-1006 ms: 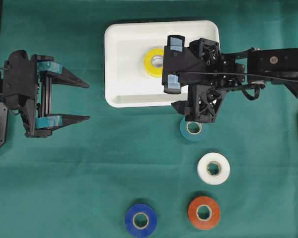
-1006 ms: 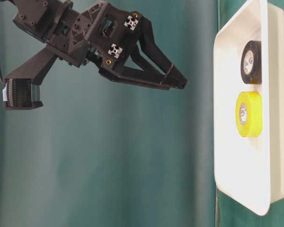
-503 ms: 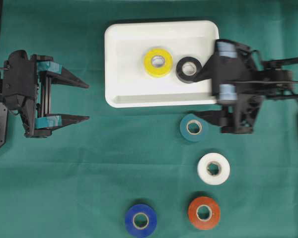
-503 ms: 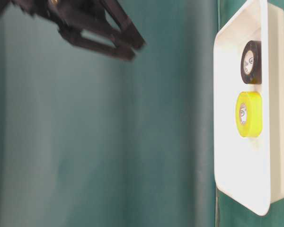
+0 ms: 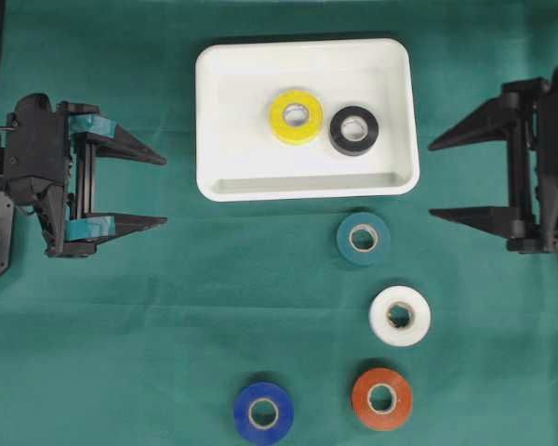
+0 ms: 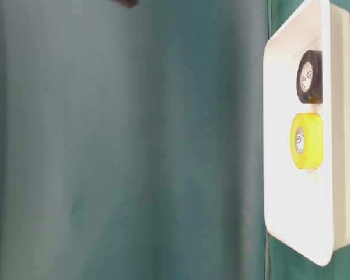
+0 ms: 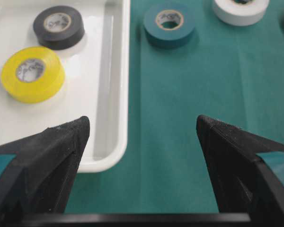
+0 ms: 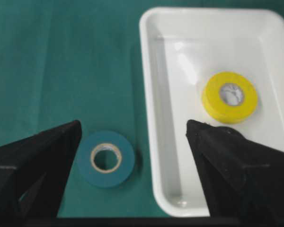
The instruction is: Pick up the tape from a random location and place it into the white case.
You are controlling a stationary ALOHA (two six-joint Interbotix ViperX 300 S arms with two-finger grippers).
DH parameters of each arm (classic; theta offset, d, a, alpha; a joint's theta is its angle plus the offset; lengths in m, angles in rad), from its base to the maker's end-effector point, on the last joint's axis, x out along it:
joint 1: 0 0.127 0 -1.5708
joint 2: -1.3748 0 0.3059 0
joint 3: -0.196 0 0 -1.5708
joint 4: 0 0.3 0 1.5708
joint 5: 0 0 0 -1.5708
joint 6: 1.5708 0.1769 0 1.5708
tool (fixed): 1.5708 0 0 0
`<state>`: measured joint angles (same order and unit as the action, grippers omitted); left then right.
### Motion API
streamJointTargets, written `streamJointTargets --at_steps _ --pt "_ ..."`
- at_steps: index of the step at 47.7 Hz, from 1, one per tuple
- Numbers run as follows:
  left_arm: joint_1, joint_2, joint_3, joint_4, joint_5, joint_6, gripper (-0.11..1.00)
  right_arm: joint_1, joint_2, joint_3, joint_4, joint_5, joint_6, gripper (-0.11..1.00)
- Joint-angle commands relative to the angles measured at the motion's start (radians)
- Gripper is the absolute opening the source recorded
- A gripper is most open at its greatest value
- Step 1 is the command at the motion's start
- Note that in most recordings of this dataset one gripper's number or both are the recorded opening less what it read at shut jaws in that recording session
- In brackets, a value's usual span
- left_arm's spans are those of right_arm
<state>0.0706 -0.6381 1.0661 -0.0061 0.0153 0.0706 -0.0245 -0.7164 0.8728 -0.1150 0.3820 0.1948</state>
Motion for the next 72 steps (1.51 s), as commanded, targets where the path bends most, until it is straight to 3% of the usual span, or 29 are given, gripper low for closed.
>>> streamJointTargets --at_steps 1,14,30,72 --pt "0.003 -0.005 -0.018 -0.002 -0.006 -0.002 0.9 0.003 -0.032 0.044 0.012 -0.052 0.002 0.88" --pt "-0.009 -0.006 -0.017 0.0 -0.005 -0.002 0.9 0.003 -0.067 0.21 0.015 -0.193 0.002 0.88" --pt "-0.015 -0.006 -0.008 -0.002 -0.005 -0.002 0.9 0.003 -0.063 0.325 0.034 -0.328 0.003 0.88" --pt "-0.018 -0.005 -0.009 -0.002 -0.005 -0.002 0.9 0.003 -0.06 0.331 0.037 -0.337 0.002 0.88"
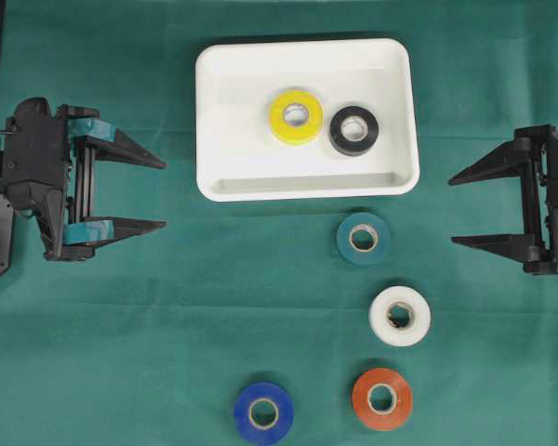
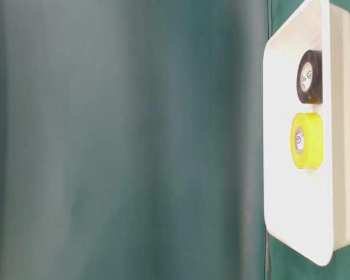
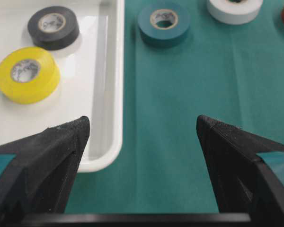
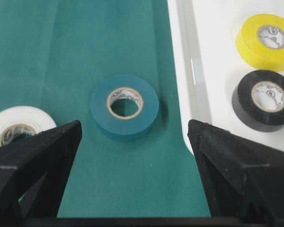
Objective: Pick up the tape from a random location and place it into the white case.
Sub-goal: 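Move the open left gripper down over the blue tape roll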
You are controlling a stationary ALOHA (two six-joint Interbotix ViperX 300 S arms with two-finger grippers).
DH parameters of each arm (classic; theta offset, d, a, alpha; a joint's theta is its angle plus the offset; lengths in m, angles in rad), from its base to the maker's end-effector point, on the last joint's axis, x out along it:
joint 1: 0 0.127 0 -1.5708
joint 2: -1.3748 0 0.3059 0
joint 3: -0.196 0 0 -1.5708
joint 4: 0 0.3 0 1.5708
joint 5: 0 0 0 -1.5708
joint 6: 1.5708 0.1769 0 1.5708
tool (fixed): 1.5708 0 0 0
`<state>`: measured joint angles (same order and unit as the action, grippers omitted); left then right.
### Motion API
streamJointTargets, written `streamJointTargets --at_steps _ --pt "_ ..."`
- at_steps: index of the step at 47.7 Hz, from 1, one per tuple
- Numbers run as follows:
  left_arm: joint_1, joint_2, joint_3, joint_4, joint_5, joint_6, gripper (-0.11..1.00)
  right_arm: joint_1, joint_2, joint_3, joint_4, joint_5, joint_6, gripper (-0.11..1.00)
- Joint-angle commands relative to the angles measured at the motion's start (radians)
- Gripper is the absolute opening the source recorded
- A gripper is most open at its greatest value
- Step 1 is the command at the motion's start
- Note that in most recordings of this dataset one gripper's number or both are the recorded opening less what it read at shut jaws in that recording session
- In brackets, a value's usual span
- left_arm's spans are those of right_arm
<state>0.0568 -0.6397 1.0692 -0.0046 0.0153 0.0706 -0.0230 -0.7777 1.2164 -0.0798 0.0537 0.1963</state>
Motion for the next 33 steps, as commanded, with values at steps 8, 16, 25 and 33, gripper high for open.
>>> streamJointTargets --at_steps 8,16,25,33 --pt "-0.043 -0.005 -0.012 -0.002 -0.005 -0.003 0.9 0.002 0.002 -0.017 0.002 -0.009 0.0 0.88" --pt "-0.14 -0.005 -0.011 -0.002 -0.005 -0.002 0.9 0.002 0.002 -0.018 0.002 -0.009 0.0 0.88" --pt "-0.267 -0.003 -0.009 -0.002 -0.005 -0.002 0.9 0.002 0.002 -0.021 0.002 -0.008 0.0 0.88" --pt "-0.354 -0.005 -0.009 -0.003 -0.005 -0.009 0.9 0.002 0.002 -0.023 0.002 -0.008 0.0 0.88"
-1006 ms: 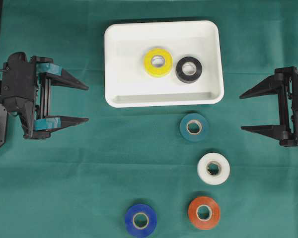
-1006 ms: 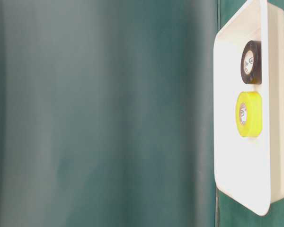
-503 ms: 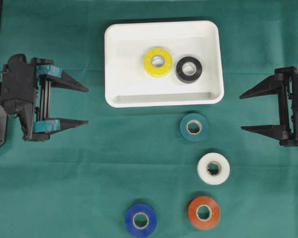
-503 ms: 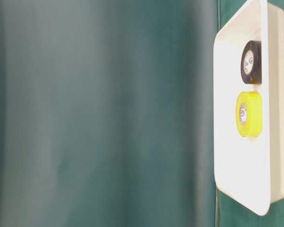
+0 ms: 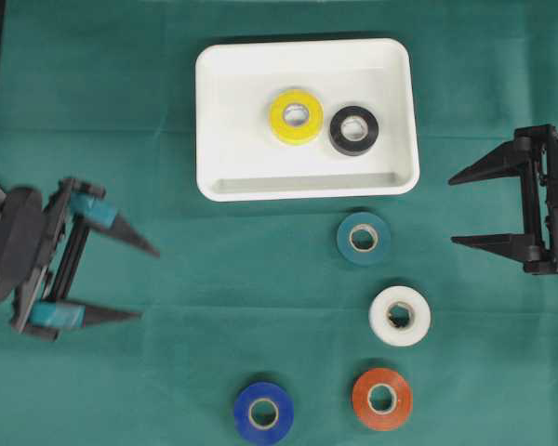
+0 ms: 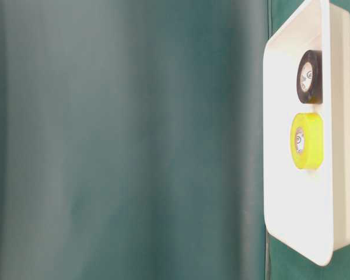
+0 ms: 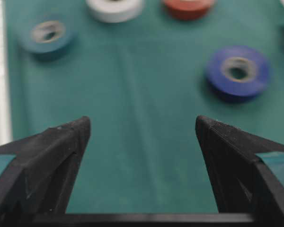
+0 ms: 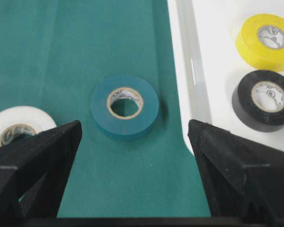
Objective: Pick up the tape from a random location and place it into the white case.
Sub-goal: 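Move the open left gripper down over the blue tape roll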
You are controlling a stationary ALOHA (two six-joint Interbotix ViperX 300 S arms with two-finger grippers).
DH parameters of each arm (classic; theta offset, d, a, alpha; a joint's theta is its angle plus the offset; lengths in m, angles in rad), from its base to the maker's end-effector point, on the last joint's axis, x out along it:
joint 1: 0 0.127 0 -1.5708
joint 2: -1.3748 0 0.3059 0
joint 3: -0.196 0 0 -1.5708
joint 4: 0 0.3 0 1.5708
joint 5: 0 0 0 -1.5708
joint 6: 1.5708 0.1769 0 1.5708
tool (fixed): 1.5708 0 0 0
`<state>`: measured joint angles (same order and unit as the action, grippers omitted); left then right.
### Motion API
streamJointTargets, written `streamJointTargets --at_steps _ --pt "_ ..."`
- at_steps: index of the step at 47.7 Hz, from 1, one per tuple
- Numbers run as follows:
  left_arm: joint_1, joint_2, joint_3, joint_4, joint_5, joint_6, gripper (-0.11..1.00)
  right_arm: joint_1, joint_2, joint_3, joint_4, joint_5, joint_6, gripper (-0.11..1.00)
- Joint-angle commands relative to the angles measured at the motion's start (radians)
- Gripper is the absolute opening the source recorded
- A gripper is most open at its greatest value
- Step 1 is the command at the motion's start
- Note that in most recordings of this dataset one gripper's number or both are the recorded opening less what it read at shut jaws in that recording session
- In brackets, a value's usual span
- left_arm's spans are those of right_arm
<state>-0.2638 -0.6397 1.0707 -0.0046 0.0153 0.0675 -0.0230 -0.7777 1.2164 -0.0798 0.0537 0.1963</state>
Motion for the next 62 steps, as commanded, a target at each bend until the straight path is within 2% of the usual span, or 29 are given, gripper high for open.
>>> streamJointTargets --at_steps 1,17,25,48,62 --pt "-0.04 -0.003 -0.011 -0.002 -0.005 -0.009 0.9 0.002 0.002 -0.023 0.002 -0.009 0.002 0.88" --pt "-0.057 0.02 -0.021 -0.003 -0.015 -0.029 0.89 0.002 0.002 -0.029 0.002 -0.009 0.002 0.88" --pt "-0.067 0.084 -0.054 -0.003 -0.052 -0.032 0.89 0.002 0.002 -0.034 0.002 -0.006 0.002 0.88" --pt "-0.133 0.402 -0.331 -0.002 -0.037 -0.029 0.89 0.002 0.002 -0.037 0.002 0.003 0.002 0.88" --pt "-0.133 0.497 -0.46 -0.002 0.012 -0.029 0.89 0.002 0.002 -0.035 0.002 0.006 0.0 0.88"
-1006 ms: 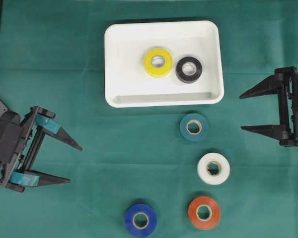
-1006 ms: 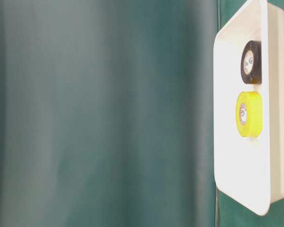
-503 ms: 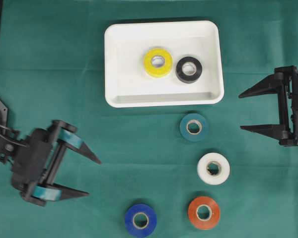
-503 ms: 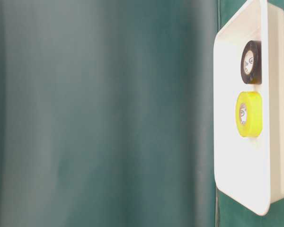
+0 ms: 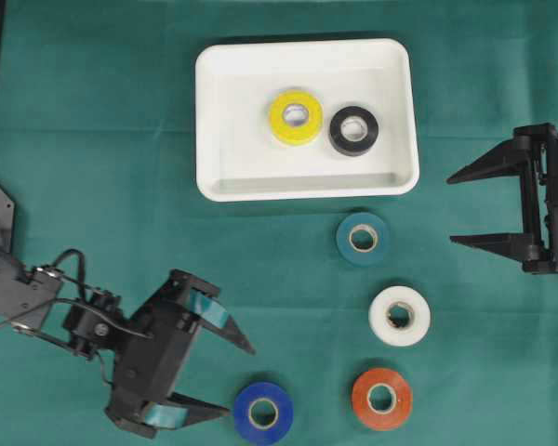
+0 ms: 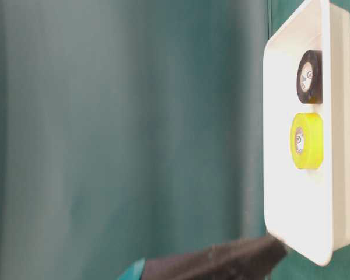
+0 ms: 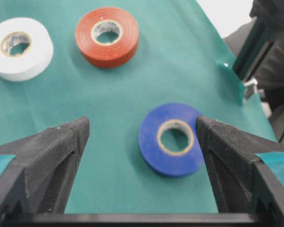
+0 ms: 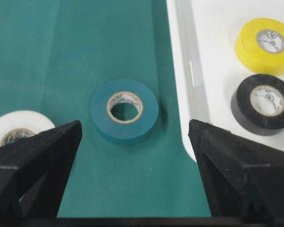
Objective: Pick up the tape from a random location and place it into the white case.
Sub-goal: 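Move the open left gripper down over the blue tape roll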
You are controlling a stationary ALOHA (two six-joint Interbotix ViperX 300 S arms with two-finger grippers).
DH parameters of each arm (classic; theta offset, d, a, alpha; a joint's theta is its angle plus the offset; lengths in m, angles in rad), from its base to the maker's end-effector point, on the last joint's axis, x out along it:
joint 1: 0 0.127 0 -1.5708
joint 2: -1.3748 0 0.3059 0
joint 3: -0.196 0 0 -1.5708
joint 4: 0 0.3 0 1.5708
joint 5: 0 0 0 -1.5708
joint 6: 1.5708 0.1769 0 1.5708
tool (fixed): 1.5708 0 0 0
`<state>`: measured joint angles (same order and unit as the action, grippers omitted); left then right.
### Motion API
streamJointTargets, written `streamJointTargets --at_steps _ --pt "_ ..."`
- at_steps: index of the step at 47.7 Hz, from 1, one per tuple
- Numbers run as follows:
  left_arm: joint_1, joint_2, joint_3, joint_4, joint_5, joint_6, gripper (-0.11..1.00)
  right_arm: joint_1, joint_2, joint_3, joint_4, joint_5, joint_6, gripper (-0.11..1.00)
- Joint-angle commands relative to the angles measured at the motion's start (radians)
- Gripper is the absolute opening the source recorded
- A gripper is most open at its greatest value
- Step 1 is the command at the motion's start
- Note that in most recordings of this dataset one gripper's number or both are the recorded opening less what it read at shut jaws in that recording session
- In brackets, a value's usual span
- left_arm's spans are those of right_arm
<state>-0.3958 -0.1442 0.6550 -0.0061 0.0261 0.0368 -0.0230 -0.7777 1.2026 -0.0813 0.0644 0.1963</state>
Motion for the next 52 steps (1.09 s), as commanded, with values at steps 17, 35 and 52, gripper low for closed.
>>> streamJointTargets --at_steps 17,35,52 --pt "0.0 0.028 -0.084 0.0 0.008 -0.002 0.89 0.002 0.002 -0.023 0.003 0.009 0.0 0.88" --pt "0.0 0.166 -0.331 0.003 0.44 0.0 0.89 0.002 0.002 -0.028 0.0 0.023 -0.002 0.88" --pt "0.0 0.276 -0.546 0.017 0.744 0.002 0.89 0.002 0.002 -0.029 -0.003 0.026 -0.006 0.88"
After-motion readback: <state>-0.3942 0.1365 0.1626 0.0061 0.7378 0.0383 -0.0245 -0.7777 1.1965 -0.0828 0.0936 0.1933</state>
